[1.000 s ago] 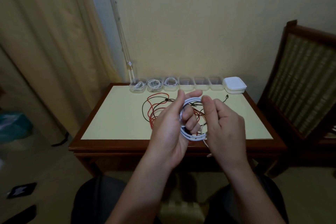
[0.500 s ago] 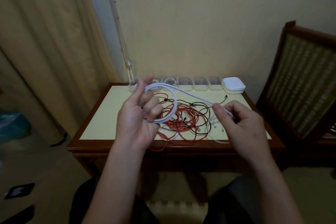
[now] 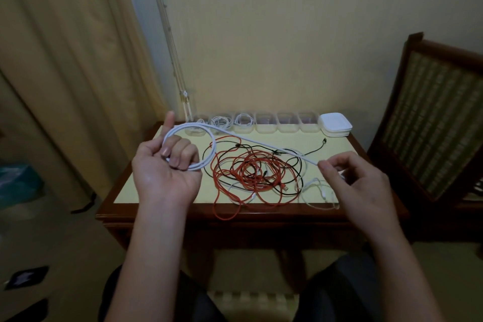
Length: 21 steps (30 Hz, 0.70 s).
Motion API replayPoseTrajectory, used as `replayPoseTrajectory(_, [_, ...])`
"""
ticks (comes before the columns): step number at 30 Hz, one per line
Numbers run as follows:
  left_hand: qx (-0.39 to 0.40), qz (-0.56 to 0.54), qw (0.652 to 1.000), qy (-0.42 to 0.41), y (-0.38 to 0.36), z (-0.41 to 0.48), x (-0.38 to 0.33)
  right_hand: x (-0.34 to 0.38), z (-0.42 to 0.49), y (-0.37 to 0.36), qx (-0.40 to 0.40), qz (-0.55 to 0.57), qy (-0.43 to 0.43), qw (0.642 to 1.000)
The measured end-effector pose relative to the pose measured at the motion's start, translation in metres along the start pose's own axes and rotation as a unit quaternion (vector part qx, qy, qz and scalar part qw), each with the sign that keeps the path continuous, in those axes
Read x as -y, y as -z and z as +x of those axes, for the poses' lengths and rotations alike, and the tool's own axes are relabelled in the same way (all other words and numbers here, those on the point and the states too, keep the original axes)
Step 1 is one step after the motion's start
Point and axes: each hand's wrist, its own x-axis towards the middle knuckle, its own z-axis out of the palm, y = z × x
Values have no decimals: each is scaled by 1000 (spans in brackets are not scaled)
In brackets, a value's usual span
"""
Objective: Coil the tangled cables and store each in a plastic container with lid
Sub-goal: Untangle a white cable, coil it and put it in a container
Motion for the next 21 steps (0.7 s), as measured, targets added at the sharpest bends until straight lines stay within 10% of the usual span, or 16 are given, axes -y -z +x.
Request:
replayPoseTrajectory(8, [47,240,968,-62,7,4,14,-8,1,-6,25,-154,110,982])
replayPoseTrajectory(21, [230,585,777,34,16,-28,73,36,-5,-19,-20,-71,174,982])
